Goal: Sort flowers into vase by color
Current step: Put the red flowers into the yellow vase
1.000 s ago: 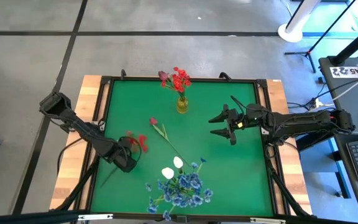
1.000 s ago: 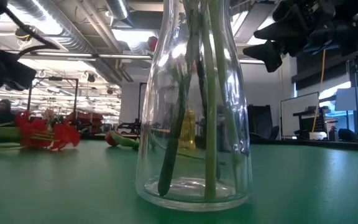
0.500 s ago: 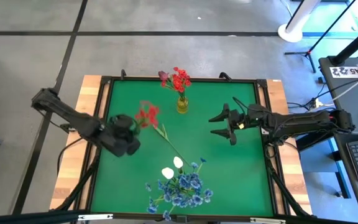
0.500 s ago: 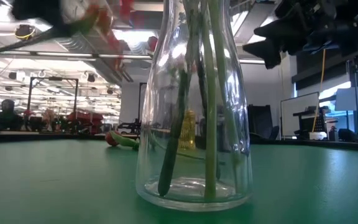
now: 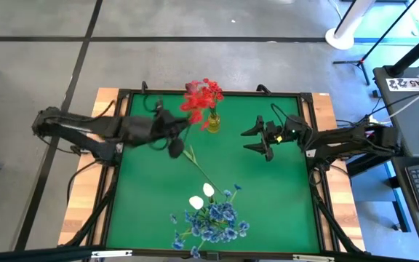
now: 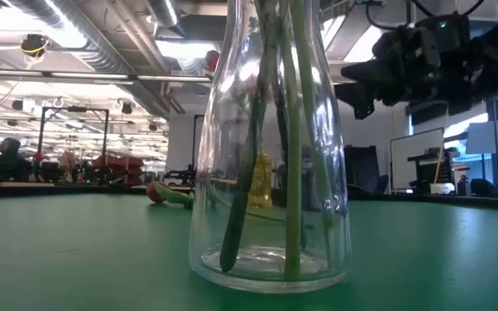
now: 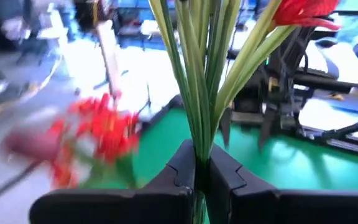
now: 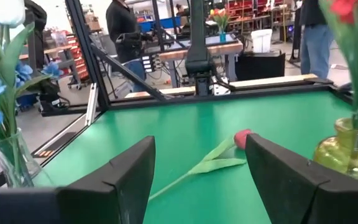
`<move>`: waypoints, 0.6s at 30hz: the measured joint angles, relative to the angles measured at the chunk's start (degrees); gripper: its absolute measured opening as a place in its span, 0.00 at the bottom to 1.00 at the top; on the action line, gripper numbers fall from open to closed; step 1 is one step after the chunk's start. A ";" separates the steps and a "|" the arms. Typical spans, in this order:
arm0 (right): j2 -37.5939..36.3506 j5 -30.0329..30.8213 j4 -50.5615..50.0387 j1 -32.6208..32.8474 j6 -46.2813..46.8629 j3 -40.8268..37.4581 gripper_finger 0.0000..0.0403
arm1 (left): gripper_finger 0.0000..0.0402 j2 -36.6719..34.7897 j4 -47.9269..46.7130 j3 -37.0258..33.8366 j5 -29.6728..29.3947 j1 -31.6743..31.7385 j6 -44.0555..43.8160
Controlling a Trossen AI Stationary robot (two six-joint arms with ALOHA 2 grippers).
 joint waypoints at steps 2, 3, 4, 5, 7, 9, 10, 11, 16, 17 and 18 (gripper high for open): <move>1.84 -0.46 2.03 0.05 -0.19 0.00 0.62 | 0.02 2.01 5.66 0.00 6.15 4.93 4.98; 2.54 -0.78 2.93 0.05 -0.18 0.00 0.62 | 0.02 3.03 8.51 0.00 9.48 7.46 6.60; 3.03 -1.24 3.32 0.05 -0.03 0.00 0.62 | 0.02 3.94 10.63 0.00 12.97 10.23 7.58; 3.39 -1.43 3.50 0.05 0.11 0.00 0.62 | 0.02 4.88 11.77 0.00 16.43 12.86 8.04; 3.79 -1.46 3.50 0.05 0.48 0.00 0.62 | 0.02 7.25 14.82 0.00 23.67 17.56 8.11; 3.77 -1.46 3.53 0.05 1.42 0.00 0.62 | 0.02 9.50 18.38 -0.02 30.00 20.91 8.56; 3.77 -1.46 3.55 0.05 1.78 0.00 0.62 | 0.01 10.56 21.14 -0.04 32.41 21.93 9.07; 3.78 -1.46 3.50 0.05 2.19 0.00 0.62 | 0.01 11.45 24.25 -0.04 34.32 22.69 9.89; 3.79 -1.45 4.46 0.05 3.86 0.00 0.62 | 0.01 15.93 34.77 -0.02 39.98 25.86 12.39; 3.78 -1.43 4.46 0.05 3.90 0.00 0.62 | 0.01 17.16 36.86 -0.02 41.27 26.46 12.26; 3.79 -1.38 4.50 0.05 3.98 0.00 0.62 | 0.01 18.48 38.70 -0.02 42.50 27.00 12.15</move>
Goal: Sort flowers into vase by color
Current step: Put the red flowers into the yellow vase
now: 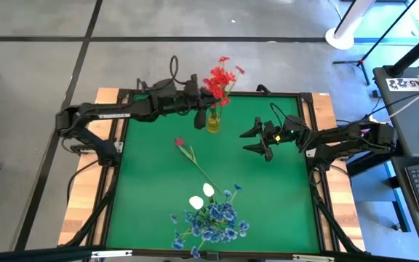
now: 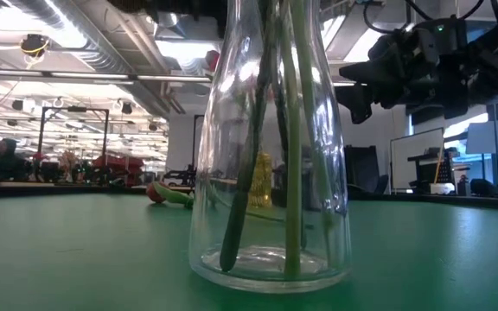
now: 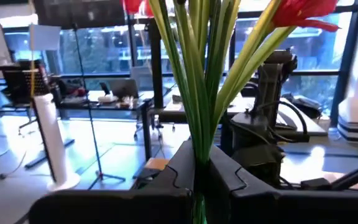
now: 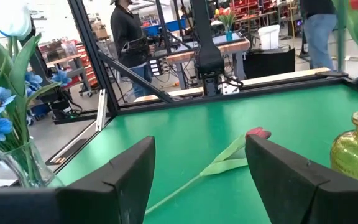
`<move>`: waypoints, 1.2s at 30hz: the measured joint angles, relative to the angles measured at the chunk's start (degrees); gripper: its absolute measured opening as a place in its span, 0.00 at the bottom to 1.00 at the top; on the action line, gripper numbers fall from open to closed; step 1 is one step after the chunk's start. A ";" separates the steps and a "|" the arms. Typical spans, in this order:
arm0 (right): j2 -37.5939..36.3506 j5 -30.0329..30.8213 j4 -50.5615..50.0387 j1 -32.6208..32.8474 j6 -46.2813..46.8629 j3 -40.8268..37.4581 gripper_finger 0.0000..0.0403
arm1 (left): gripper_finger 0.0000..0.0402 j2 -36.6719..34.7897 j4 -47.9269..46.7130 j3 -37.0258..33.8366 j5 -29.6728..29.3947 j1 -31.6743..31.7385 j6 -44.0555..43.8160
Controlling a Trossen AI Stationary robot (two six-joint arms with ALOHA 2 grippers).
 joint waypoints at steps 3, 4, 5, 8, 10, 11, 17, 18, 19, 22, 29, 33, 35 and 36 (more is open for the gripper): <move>0.00 0.24 0.57 0.00 0.13 0.00 0.62 | 0.01 3.61 3.86 0.00 1.40 1.20 -0.11; 0.00 0.24 0.66 0.00 0.51 0.00 0.62 | 0.01 4.41 4.31 0.00 1.47 1.51 -0.09; -0.02 0.26 0.64 0.00 0.81 0.00 0.62 | 0.01 4.80 4.35 0.00 1.51 1.80 -0.11; -0.02 0.31 -0.03 0.00 0.87 0.00 0.62 | 0.01 3.68 1.73 0.00 0.29 2.12 0.40; -0.02 0.46 -0.07 0.00 0.87 0.00 0.62 | 0.01 2.06 0.02 -0.04 -1.30 2.02 1.44; -0.02 0.48 -0.06 0.00 0.79 0.00 0.62 | 0.01 1.02 -0.24 -0.64 -1.76 1.90 1.96; -0.02 0.53 -0.16 0.00 -0.39 0.00 0.62 | 0.01 -4.99 7.76 -11.29 -3.90 1.86 1.00; -0.02 0.63 -0.15 0.00 -0.40 0.00 0.62 | 0.01 -5.28 12.02 -13.80 -4.08 1.88 -0.04; -0.02 0.63 -0.15 0.00 -0.40 0.00 0.62 | 0.01 -5.34 16.80 -16.18 -4.06 1.90 -0.87; -0.02 0.63 -0.15 0.00 -0.42 0.00 0.62 | 0.01 -5.17 29.09 -20.81 -3.78 1.86 -1.58; -0.02 5.96 -0.52 0.00 -0.69 0.00 0.62 | 0.01 -2.99 28.17 -21.68 -4.05 2.03 -0.43; -0.02 7.55 -0.50 0.00 -0.75 0.00 0.62 | 0.01 -1.65 27.25 -21.64 -3.97 1.91 1.75; -0.02 7.58 -0.50 0.00 -0.73 0.00 0.62 | 0.01 -0.94 26.79 -21.63 -4.76 1.96 2.48; -0.02 7.62 -0.52 0.00 -0.73 0.00 0.62 | 0.01 -0.91 26.64 -21.62 -5.18 1.83 2.80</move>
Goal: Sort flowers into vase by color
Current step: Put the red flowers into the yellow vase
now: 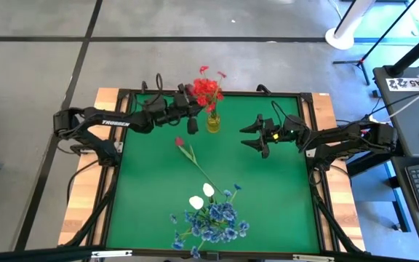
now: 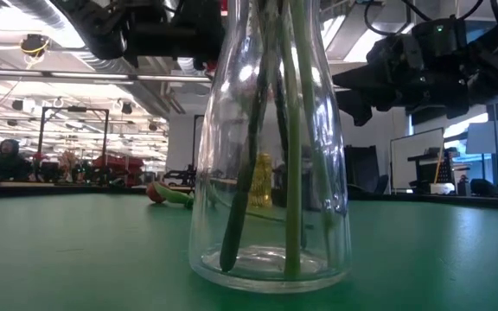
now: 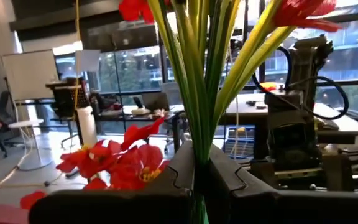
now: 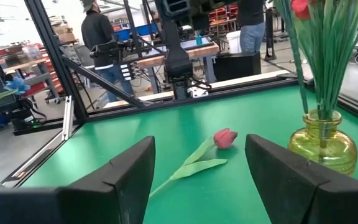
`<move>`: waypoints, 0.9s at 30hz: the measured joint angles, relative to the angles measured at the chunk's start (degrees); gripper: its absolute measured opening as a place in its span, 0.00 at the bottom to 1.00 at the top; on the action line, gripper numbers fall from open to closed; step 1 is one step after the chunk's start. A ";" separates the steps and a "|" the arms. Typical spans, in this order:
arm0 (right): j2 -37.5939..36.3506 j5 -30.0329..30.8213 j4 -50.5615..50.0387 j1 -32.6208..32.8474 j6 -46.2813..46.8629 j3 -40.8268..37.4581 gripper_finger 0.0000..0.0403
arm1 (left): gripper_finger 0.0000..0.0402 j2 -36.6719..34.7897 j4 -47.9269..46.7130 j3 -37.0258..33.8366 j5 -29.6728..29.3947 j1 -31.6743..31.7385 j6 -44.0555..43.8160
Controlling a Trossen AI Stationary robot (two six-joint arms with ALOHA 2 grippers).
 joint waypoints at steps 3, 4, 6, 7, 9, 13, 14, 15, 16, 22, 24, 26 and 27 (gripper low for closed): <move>0.00 0.02 -0.12 0.00 0.00 0.00 0.62 | 0.01 -0.45 0.01 0.00 -2.03 -1.43 3.02; 0.00 0.03 -0.30 0.00 0.02 0.00 0.62 | 0.01 -1.18 -0.24 -0.02 -3.00 -2.05 4.30; 0.00 0.07 -0.88 0.00 0.02 0.00 0.62 | 0.01 -3.44 0.33 -0.02 -4.43 -3.51 6.38; 0.00 0.09 -1.19 0.00 0.02 0.00 0.62 | 0.01 -4.83 -0.02 0.00 -5.11 -4.29 7.24; 0.00 0.57 -1.40 0.00 0.02 0.00 0.62 | 0.01 -7.48 -1.87 0.00 -6.50 -6.11 8.30; 0.00 0.57 -1.47 0.00 0.03 0.00 0.62 | 0.01 -12.17 -6.89 0.00 -10.45 -10.43 10.33; 0.00 0.57 -1.47 0.00 0.02 0.00 0.62 | 0.01 -12.81 -7.64 0.02 -11.83 -11.45 10.55; 0.00 0.57 -1.47 0.00 0.03 0.00 0.62 | 0.01 -12.96 -8.22 0.04 -13.44 -12.48 10.61; 0.00 0.58 -1.47 -0.01 0.04 0.00 0.62 | 0.01 -12.85 -8.89 0.06 -15.17 -13.45 10.60; 0.00 0.57 -1.71 0.00 0.02 0.00 0.62 | 0.01 -6.43 -4.74 0.04 -28.58 -18.03 10.38; 0.00 0.59 -1.71 0.00 0.02 0.00 0.62 | 0.01 -3.08 -0.81 0.04 -33.32 -18.46 10.12; 0.00 0.59 -1.73 0.00 0.03 0.00 0.62 | 0.01 0.08 2.82 0.04 -35.10 -18.39 8.69; 0.00 0.57 -1.73 0.00 0.02 0.00 0.62 | 0.01 1.55 4.74 0.04 -35.34 -18.15 7.62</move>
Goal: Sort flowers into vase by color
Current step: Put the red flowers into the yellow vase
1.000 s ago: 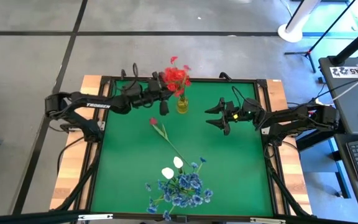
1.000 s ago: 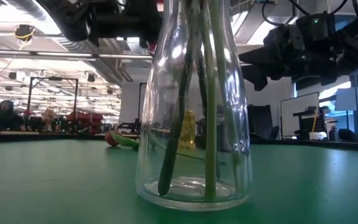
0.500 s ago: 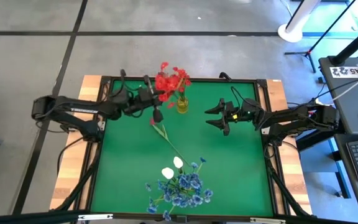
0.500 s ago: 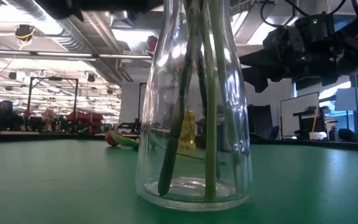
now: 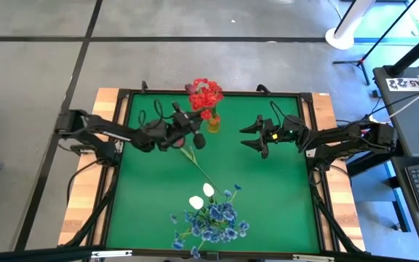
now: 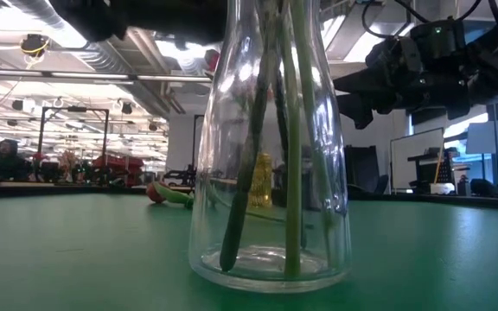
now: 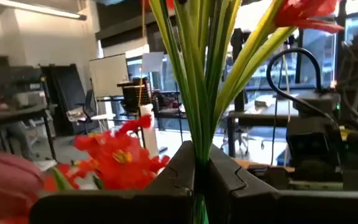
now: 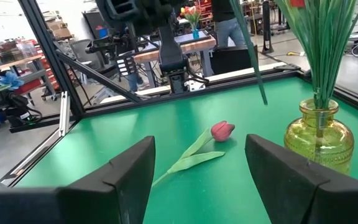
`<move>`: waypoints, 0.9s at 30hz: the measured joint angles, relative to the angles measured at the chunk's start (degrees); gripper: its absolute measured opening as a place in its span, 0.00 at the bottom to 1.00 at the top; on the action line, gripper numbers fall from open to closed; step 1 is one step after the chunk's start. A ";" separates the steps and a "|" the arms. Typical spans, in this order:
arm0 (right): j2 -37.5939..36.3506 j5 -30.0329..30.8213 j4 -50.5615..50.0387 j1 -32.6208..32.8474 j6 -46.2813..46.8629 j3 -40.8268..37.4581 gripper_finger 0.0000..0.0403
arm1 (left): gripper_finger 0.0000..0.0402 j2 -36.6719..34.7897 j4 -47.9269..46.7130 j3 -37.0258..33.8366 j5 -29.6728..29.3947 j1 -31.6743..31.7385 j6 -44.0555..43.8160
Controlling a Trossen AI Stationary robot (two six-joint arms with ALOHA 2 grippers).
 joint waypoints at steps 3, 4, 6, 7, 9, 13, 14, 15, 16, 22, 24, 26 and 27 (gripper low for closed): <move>0.00 0.02 -0.02 0.00 0.00 0.00 0.62 | 0.01 4.33 6.72 0.00 -0.25 0.54 -1.53; 0.00 0.02 -0.04 0.00 0.00 0.00 0.62 | 0.01 5.43 8.86 0.00 -0.83 0.60 -1.01; 0.00 0.02 -0.42 0.00 0.00 0.00 0.62 | 0.01 6.86 12.74 0.00 -2.71 0.58 1.26; 0.00 0.01 -0.77 0.00 0.01 0.00 0.62 | 0.01 6.99 13.59 0.00 -3.90 0.58 2.59; 0.00 0.02 -1.24 0.00 0.02 0.00 0.62 | 0.01 7.10 13.85 0.00 -5.75 0.58 4.46; 0.00 0.01 -1.85 0.00 0.02 0.00 0.62 | 0.01 7.17 13.81 0.00 -6.37 0.99 4.80; 0.00 0.06 -1.84 0.00 0.02 0.00 0.62 | 0.01 7.17 13.87 0.00 -6.05 1.21 4.46; 0.00 0.42 -1.84 0.00 0.00 0.00 0.62 | 0.01 7.17 13.83 0.00 -5.67 1.42 4.16; 0.00 0.52 -1.84 0.00 -0.06 0.00 0.62 | 0.01 7.17 13.79 0.00 -5.13 1.59 3.91; 0.00 0.70 -2.08 0.00 -0.09 0.00 0.62 | 0.01 7.17 16.27 0.00 -1.60 2.37 2.97; 0.00 0.70 -2.10 0.00 -0.11 0.00 0.62 | 0.01 7.17 15.84 0.00 -0.80 3.14 2.92; 0.00 0.70 -2.10 0.00 -0.11 0.00 0.62 | 0.01 7.17 14.84 0.00 0.20 4.18 1.81; 0.00 0.70 -2.10 0.00 -0.13 0.00 0.62 | 0.01 7.21 14.34 0.00 1.00 4.76 0.89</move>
